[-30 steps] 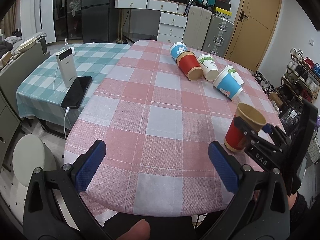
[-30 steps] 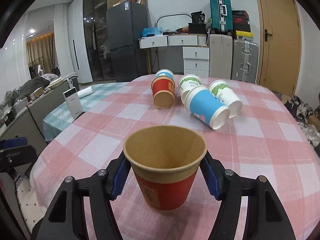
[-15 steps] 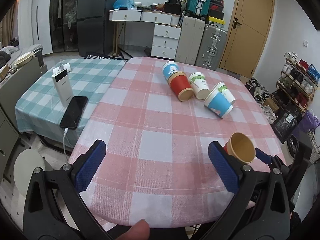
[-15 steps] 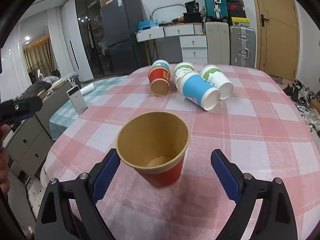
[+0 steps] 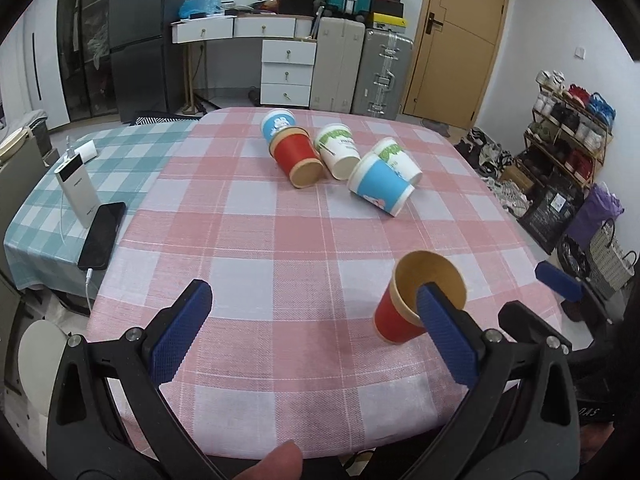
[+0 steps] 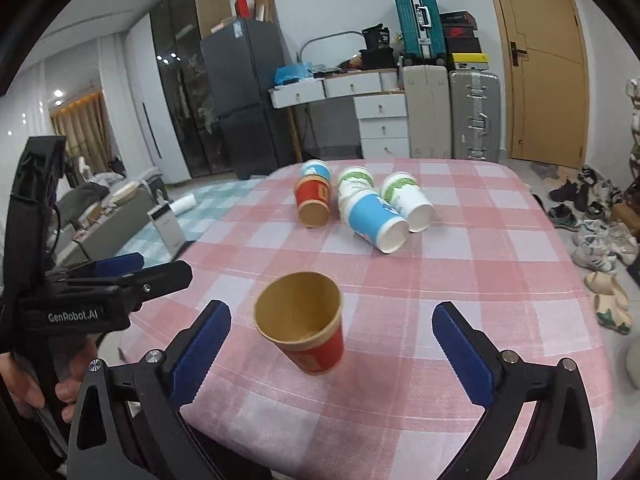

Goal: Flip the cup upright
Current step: 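Open the right gripper and withdraw it from the upright cup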

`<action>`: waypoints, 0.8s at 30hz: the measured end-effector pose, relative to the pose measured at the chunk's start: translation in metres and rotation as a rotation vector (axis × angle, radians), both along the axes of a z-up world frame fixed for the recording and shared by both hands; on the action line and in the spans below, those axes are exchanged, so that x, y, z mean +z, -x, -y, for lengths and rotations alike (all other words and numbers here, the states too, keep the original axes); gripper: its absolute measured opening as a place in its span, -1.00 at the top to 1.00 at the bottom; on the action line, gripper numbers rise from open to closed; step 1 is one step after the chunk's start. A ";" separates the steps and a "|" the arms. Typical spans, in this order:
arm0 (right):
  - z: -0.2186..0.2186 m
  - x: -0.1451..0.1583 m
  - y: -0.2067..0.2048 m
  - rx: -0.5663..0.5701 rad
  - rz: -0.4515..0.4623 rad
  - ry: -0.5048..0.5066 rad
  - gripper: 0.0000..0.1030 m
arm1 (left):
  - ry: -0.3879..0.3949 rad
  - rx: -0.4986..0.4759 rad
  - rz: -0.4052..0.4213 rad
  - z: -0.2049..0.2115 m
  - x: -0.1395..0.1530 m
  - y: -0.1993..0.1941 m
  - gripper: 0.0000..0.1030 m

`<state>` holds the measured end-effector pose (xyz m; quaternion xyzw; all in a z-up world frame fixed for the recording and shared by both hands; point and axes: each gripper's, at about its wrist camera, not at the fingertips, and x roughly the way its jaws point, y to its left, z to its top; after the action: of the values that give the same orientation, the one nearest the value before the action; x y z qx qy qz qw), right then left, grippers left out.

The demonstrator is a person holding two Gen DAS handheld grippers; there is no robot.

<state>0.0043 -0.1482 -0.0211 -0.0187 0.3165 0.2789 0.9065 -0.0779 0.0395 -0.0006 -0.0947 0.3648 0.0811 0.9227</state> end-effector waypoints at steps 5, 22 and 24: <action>0.010 0.004 0.004 -0.024 -0.031 -0.005 -1.00 | -0.010 -0.026 -0.009 0.013 -0.005 -0.004 -0.98; 0.030 0.015 0.012 -0.052 -0.017 -0.044 -1.00 | -0.027 -0.059 -0.019 0.038 -0.008 -0.003 -0.98; 0.030 0.012 0.011 -0.049 -0.024 -0.046 -1.00 | -0.026 -0.057 -0.023 0.038 -0.009 -0.002 -0.98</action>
<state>-0.0067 -0.1783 -0.0087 0.0131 0.3211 0.2642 0.9094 -0.0756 0.0014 -0.0100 -0.0714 0.3766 0.0607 0.9216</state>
